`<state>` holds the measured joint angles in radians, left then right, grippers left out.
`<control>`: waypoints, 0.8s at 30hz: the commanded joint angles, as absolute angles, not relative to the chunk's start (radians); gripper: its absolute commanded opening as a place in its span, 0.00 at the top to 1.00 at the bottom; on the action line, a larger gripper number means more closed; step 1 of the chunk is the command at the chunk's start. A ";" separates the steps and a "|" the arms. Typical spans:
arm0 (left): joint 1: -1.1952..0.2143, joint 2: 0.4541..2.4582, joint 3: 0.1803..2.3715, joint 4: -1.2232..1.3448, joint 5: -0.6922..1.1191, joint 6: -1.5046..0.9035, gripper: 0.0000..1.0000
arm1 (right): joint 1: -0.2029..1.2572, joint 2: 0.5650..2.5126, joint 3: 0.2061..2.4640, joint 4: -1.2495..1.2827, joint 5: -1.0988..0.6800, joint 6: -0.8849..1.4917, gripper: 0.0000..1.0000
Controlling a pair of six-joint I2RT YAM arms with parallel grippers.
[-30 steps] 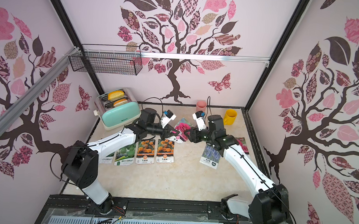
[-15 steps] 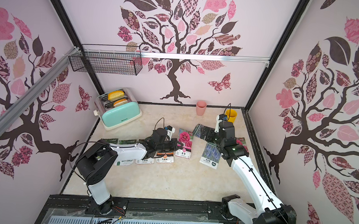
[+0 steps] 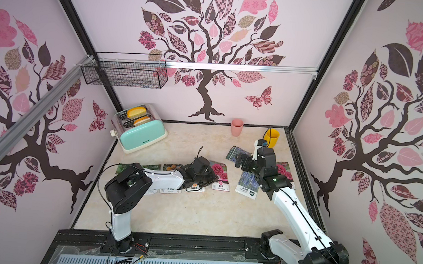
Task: Arrange the seed packets in a row
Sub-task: Place the seed packet at the center of the board.
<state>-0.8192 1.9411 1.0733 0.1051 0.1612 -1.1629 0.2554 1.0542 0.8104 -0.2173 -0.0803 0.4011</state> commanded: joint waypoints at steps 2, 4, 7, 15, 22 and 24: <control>-0.827 1.966 1.129 0.033 0.147 -1.148 0.76 | 0.258 1.043 0.783 -0.211 -0.111 0.393 0.01; -0.828 1.962 1.145 0.008 0.146 -1.131 0.70 | 0.258 1.043 0.776 -0.209 -0.111 0.389 0.01; -0.828 1.934 1.162 -0.034 0.128 -1.104 0.61 | 0.258 1.045 0.769 -0.203 -0.112 0.388 0.01; -0.830 1.813 1.181 -0.172 0.029 -1.021 0.41 | 0.259 1.069 0.750 -0.183 -0.138 0.388 0.01; -0.819 1.631 1.149 -0.250 -0.106 -0.934 0.41 | 0.275 1.148 0.756 -0.181 -0.204 0.377 0.01; -0.799 1.571 1.129 -0.263 -0.120 -0.898 0.41 | 0.312 1.199 0.775 -0.193 -0.187 0.360 0.03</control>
<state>-0.8185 1.6386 1.1545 -0.2096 -0.0475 -0.9749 0.2752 1.1507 0.7452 -0.1764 -0.1719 0.3859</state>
